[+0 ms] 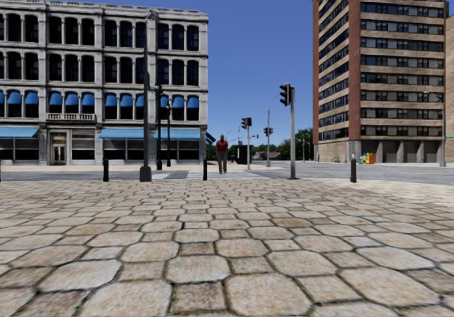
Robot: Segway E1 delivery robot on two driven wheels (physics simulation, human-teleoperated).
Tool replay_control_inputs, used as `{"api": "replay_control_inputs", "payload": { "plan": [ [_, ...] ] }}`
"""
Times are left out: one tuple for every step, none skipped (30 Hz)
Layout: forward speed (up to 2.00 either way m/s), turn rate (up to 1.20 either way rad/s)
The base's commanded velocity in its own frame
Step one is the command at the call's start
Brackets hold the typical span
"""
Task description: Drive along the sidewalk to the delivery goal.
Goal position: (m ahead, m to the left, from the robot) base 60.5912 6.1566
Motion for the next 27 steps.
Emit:
{"api": "replay_control_inputs", "payload": {
  "plan": [
    [1.50, 0.52],
    [1.50, 0.52],
    [1.50, 0.52],
    [1.50, 0.52],
    [1.50, 0.52],
    [1.50, 0.52],
    [1.50, 0.52],
    [1.50, 0.52],
    [1.50, 0.52],
    [1.50, 0.52],
    [1.50, 0.51],
    [1.50, 0.41],
    [1.50, 0.26],
    [1.50, 0.26],
    [1.52, 0.00],
    [1.58, 0.00],
    [1.64, 0.00],
    [1.65, 0.00],
    [1.65, 0.00],
    [1.65, 0.00],
    [1.65, 0.00],
    [1.65, 0.00],
    [1.65, 0.00],
    [1.65, 0.00],
    [1.65, 0.00],
    [1.65, 0.00],
    [1.65, 0.00]
  ]
}}
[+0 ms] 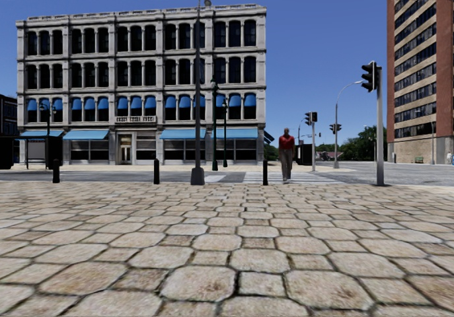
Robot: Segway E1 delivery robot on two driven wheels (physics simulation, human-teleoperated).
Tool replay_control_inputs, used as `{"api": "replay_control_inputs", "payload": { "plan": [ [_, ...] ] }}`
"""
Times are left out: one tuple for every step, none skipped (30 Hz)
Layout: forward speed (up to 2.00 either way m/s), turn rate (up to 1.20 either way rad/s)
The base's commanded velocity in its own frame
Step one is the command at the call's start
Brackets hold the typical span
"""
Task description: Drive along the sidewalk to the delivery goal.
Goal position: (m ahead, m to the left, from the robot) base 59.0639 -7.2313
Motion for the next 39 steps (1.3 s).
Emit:
{"api": "replay_control_inputs", "payload": {
  "plan": [
    [1.65, 0.00],
    [1.65, 0.00],
    [1.66, 0.00],
    [1.66, 0.00],
    [1.66, 0.00],
    [1.66, 0.00],
    [1.66, 0.00],
    [1.66, 0.00],
    [1.66, 0.00],
    [1.67, 0.00],
    [1.67, 0.00],
    [1.67, 0.00],
    [1.67, 0.00],
    [1.67, 0.00],
    [1.67, 0.00],
    [1.67, 0.00],
    [1.67, 0.00],
    [1.67, 0.00],
    [1.67, 0.00],
    [1.66, 0.00],
    [1.66, 0.00],
    [1.66, 0.00],
    [1.66, 0.00],
    [1.66, 0.00],
    [1.66, 0.00],
    [1.66, 0.00],
    [1.66, 0.00],
    [1.66, 0.00],
    [1.65, 0.00],
    [1.65, 0.00],
    [1.65, 0.00],
    [1.65, 0.00],
    [1.60, 0.00],
    [1.57, 0.00],
    [1.53, 0.00],
    [1.50, 0.00],
    [1.47, 0.00],
    [1.45, 0.00],
    [1.45, 0.00]
  ]
}}
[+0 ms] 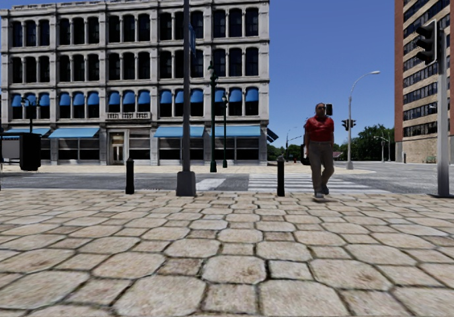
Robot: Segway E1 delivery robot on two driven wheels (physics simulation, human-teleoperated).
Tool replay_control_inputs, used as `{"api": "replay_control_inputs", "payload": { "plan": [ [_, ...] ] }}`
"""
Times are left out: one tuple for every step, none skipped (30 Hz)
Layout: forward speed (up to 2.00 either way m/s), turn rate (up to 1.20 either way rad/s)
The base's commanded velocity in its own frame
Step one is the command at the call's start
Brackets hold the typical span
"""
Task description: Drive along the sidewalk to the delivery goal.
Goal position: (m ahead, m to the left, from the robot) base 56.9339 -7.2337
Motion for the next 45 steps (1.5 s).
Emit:
{"api": "replay_control_inputs", "payload": {
  "plan": [
    [1.44, 0.00],
    [1.44, 0.00],
    [1.40, 0.00],
    [1.37, 0.00],
    [1.36, 0.00],
    [1.35, 0.00],
    [1.35, 0.00],
    [1.35, 0.00],
    [1.35, 0.00],
    [1.35, 0.00],
    [1.35, 0.00],
    [1.35, 0.00],
    [1.35, 0.00],
    [1.35, 0.00],
    [1.35, 0.00],
    [1.35, 0.00],
    [1.35, 0.00],
    [1.35, 0.00],
    [1.31, 0.00],
    [1.20, 0.00],
    [1.13, 0.00],
    [1.09, 0.00],
    [1.07, 0.00],
    [1.07, 0.00],
    [1.07, 0.00],
    [1.07, 0.00],
    [1.07, 0.00],
    [1.07, 0.00],
    [1.07, 0.00],
    [1.07, 0.00],
    [1.07, 0.00],
    [1.07, 0.00],
    [1.07, 0.00],
    [1.07, 0.00],
    [1.06, 0.00],
    [1.06, 0.00],
    [1.06, 0.00],
    [1.19, 0.00],
    [1.39, 0.00],
    [1.46, 0.00],
    [1.48, 0.00],
    [1.48, 0.00],
    [1.48, 0.00],
    [1.47, -0.05],
    [1.43, -0.15]
  ]
}}
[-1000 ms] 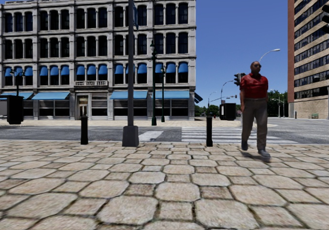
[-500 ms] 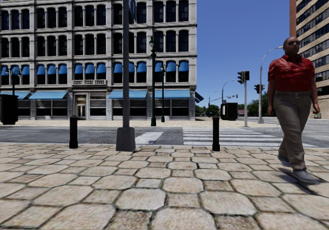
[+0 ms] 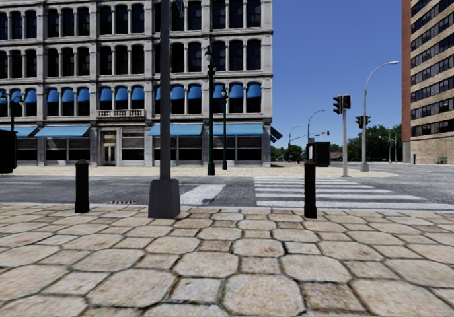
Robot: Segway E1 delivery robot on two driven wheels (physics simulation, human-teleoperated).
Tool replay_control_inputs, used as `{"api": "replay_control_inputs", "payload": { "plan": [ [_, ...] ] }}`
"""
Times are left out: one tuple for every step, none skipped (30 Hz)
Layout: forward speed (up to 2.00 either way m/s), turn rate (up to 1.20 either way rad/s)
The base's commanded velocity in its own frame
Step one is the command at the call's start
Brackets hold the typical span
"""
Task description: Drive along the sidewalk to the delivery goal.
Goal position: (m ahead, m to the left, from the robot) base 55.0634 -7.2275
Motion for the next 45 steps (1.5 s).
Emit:
{"api": "replay_control_inputs", "payload": {
  "plan": [
    [1.37, -0.25],
    [1.35, -0.27],
    [1.35, -0.27],
    [1.34, -0.28],
    [1.34, -0.30],
    [1.33, -0.32],
    [1.20, -0.61],
    [1.19, -0.61],
    [1.18, -0.61],
    [1.17, -0.61],
    [1.17, -0.61],
    [1.17, -0.61],
    [1.16, -0.61],
    [1.14, -0.61],
    [1.13, -0.61],
    [1.13, -0.61],
    [1.12, -0.61],
    [1.12, -0.61],
    [1.11, -0.61],
    [1.11, -0.61],
    [1.11, -0.61],
    [1.11, -0.61],
    [1.11, -0.61],
    [1.11, -0.61],
    [1.11, -0.61],
    [1.11, -0.61],
    [1.11, -0.61],
    [1.11, -0.61],
    [1.11, -0.61],
    [1.11, -0.61],
    [1.11, -0.61],
    [1.11, -0.61],
    [1.11, -0.61],
    [1.10, -0.61],
    [1.10, -0.61],
    [1.10, -0.61],
    [1.10, -0.61],
    [1.10, -0.61],
    [1.10, -0.56],
    [1.10, -0.52],
    [1.10, -0.50],
    [1.10, -0.50],
    [1.10, -0.39],
    [1.10, 0.00],
    [1.10, 0.00]
  ]
}}
